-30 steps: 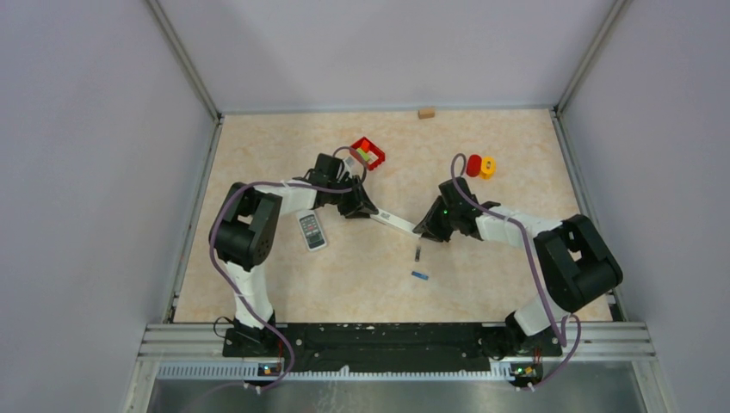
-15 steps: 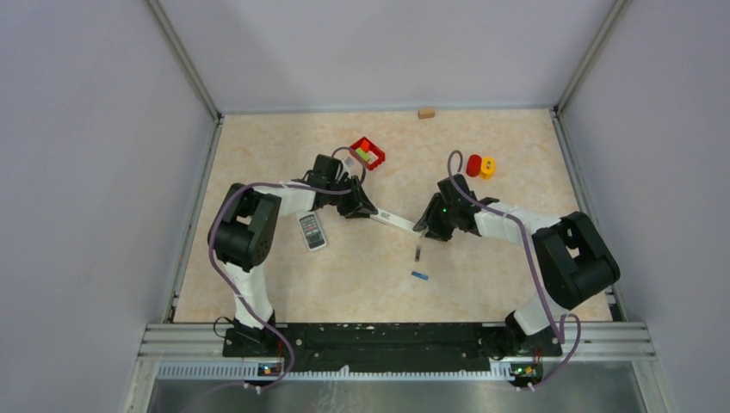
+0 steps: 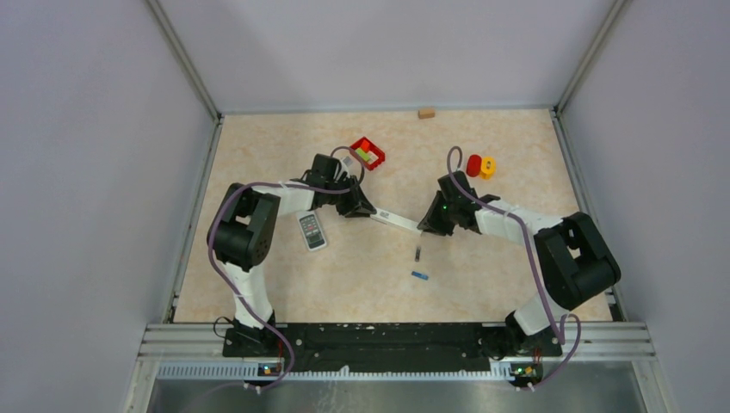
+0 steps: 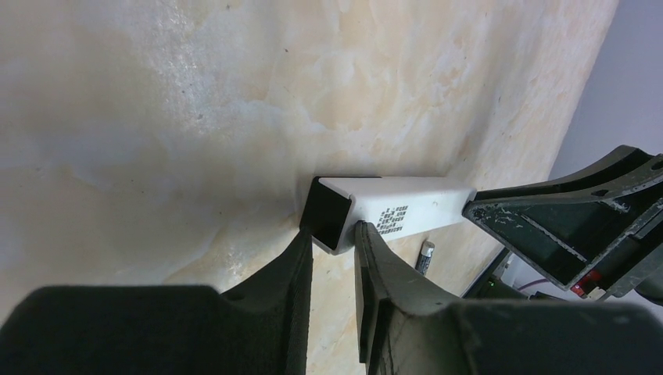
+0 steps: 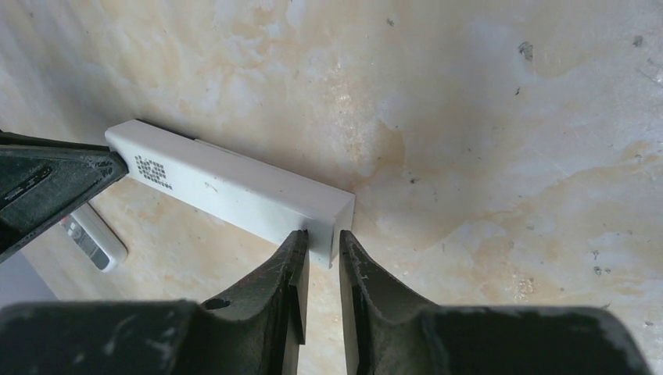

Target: Load the batteries into the remote control

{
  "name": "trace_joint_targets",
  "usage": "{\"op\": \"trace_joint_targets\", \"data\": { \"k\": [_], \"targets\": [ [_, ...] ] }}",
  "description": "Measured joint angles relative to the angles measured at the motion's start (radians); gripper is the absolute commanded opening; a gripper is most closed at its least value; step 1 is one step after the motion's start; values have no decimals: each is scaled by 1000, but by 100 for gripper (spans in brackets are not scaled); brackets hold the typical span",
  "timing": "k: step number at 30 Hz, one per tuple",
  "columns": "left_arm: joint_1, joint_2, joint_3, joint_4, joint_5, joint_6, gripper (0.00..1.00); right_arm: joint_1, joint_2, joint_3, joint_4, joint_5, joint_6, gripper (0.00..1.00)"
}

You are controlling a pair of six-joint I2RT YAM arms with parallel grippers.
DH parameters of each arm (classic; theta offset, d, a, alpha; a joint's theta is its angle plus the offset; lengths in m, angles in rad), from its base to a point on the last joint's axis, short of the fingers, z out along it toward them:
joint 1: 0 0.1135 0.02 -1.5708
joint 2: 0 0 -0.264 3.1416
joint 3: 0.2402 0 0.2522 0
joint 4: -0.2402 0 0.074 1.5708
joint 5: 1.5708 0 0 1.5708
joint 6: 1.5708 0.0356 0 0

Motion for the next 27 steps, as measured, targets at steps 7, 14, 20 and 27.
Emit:
{"op": "trace_joint_targets", "data": {
  "k": [7, 14, 20, 27],
  "targets": [
    [3, 0, 0, 1, 5, 0, 22, 0, 0, 2, 1, -2, -3, 13],
    [4, 0, -2, 4, 9, 0, 13, -3, 0, 1, 3, -10, 0, 10],
    [10, 0, -12, 24, 24, 0, 4, -5, 7, 0, 9, -25, 11, 9],
    [37, 9, -35, 69, 76, -4, 0, -2, 32, 19, 12, -30, 52, 8]
  ]
}}
